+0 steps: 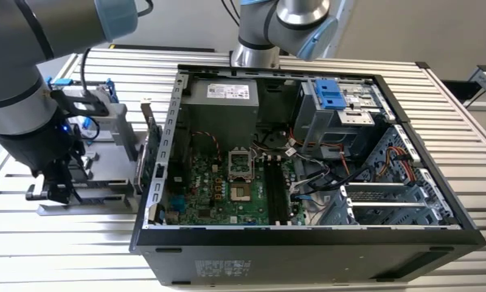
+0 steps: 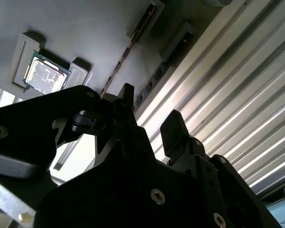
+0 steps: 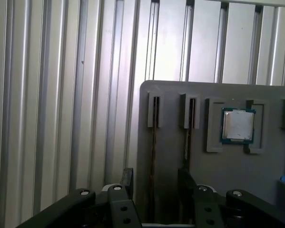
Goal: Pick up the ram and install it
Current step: 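Pick up the ram and move it above insertion slot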
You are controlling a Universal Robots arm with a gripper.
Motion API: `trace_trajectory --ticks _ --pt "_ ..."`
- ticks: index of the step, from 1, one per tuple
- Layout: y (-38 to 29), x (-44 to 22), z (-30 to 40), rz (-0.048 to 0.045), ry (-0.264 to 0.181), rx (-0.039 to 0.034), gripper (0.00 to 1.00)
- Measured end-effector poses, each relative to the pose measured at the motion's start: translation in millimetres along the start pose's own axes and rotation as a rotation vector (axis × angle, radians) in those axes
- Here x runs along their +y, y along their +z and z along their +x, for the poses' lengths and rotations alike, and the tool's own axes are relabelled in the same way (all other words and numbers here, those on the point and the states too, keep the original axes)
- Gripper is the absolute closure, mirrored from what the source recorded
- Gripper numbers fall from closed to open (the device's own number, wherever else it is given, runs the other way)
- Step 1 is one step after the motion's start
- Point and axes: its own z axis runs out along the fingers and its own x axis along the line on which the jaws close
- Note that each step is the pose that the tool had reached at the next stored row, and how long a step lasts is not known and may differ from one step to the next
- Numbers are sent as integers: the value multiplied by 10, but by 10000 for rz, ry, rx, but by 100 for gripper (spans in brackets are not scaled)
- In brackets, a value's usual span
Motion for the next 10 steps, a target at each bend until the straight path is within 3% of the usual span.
trace_trajectory --ticks 10 --pt "106 -2 1 -3 -134 33 0"
